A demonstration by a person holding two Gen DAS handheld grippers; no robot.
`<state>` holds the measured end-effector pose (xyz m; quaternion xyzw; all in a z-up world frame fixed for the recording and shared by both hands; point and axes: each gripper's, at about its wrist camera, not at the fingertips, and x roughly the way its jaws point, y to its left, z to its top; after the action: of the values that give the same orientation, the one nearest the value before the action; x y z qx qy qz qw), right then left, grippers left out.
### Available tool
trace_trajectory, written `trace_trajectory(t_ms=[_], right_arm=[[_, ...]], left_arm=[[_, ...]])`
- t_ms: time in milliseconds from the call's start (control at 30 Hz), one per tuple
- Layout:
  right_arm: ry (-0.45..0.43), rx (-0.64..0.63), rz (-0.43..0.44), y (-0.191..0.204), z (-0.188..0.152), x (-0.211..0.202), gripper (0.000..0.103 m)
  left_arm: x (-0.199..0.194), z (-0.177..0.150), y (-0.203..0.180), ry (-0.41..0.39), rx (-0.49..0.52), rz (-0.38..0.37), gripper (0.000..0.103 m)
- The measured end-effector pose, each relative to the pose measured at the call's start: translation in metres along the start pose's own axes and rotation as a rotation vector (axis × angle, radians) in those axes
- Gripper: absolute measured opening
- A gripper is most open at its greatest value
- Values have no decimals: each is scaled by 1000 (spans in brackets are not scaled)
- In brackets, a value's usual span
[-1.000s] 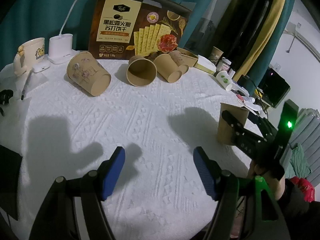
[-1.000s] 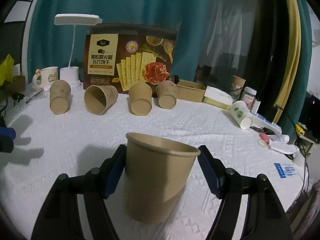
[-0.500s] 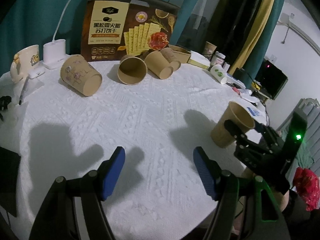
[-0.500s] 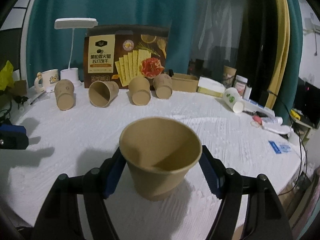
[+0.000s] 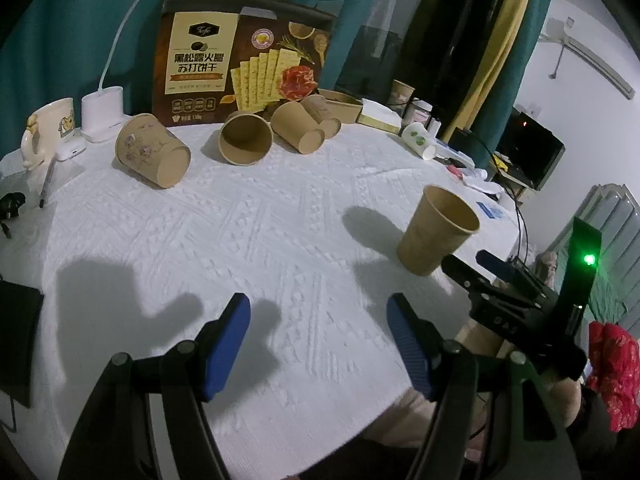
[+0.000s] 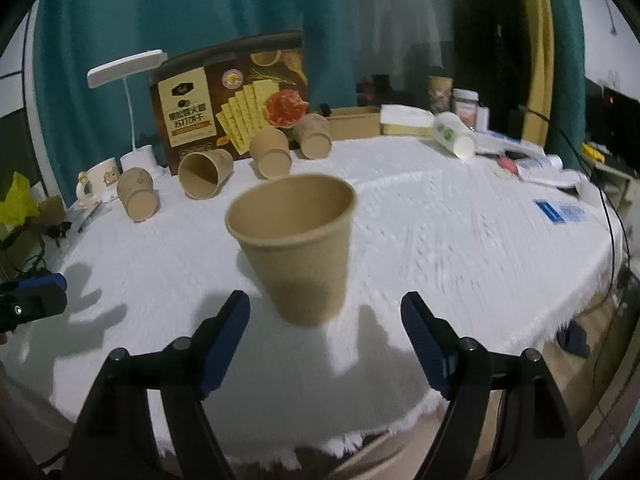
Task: Flip cup upright
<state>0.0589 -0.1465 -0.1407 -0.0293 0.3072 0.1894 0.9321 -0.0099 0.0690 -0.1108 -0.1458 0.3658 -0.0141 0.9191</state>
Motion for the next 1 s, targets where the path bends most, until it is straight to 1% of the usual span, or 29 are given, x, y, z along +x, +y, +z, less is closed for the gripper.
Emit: trace_trajectory(t_ms=[67,100,167,233,333,433,500,667,800,933,1000], right_arm=[[-5,6,-11,-4,-7,-9,76],[-7,9,-16,-5,-10,-14,76],[-1,21,-24,-9,-17,-22,76],[2,44,-33,-16,-23,-33,77],[5,61,-62,-22,-28,-48,77],[4,81,-80,-29,-28,-65,77],[1,93,-87,-33,-26,-74,77],[-8,145,-68,-47,-17,-102,77],[-29,137,-82,-51,-6,-122,78],[-60,129,-92,-56,5,-142,78],[-79,123,-98,-57,10,-152,78]], left_arm=[[-1,-4,-4,2,10,21,71],[0,-7,-8,3,27,45,71],[2,-13,-14,7,58,62,71],[2,-18,-19,9,82,61,75],[-2,-23,-28,-8,116,51,81],[-11,-25,-41,-46,169,44,84],[-16,-25,-48,-69,195,40,85],[-27,-20,-67,-113,240,24,88],[-40,-14,-82,-158,271,7,92],[-51,-8,-98,-205,303,13,92],[-57,-4,-106,-241,325,31,92]])
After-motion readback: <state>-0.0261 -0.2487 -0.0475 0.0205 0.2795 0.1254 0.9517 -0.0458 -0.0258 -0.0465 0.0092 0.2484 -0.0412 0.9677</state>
